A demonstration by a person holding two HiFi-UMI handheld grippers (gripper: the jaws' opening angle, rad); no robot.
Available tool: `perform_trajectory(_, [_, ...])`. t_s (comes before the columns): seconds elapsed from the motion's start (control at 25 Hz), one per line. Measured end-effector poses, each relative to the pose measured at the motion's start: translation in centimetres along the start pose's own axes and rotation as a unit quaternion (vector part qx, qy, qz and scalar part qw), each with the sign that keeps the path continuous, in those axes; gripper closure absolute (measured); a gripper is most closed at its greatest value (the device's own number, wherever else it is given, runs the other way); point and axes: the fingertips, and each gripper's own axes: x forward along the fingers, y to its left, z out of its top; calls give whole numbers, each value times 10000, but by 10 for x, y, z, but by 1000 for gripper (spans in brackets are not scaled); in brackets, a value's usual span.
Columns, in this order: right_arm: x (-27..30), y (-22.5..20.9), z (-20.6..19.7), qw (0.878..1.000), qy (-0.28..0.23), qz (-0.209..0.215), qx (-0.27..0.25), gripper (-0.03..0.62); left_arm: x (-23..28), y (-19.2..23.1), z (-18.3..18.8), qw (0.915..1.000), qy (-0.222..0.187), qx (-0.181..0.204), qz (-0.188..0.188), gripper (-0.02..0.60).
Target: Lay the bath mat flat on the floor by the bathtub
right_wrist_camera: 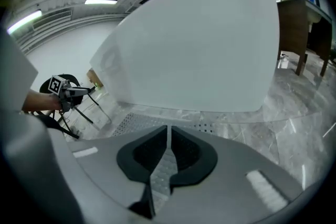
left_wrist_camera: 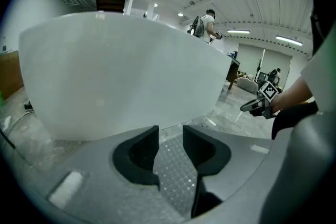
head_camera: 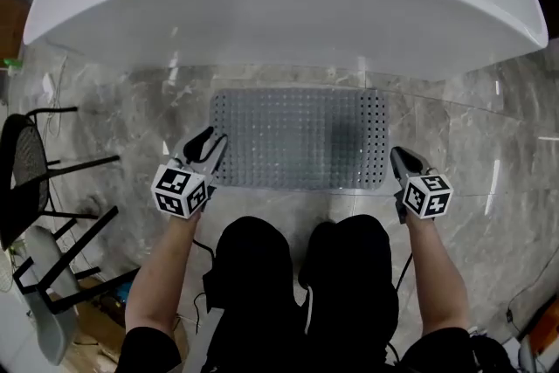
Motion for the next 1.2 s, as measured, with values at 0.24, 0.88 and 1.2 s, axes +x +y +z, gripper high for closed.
perform_trajectory(0.24, [-101,95,72,9990,-3,438,-115,569,-102,-58,87,9998,-90,-148,-126,430])
perform_trajectory(0.88, [-323,303,267,9853,-600,1530,-455,569,-330,-178,321,9946,-960,-365,-138,430])
perform_trajectory(1.2, [-405,375,345,9707,-1471,1776,-668,569,-410,-186,404,9861,-1652,-157,34,430])
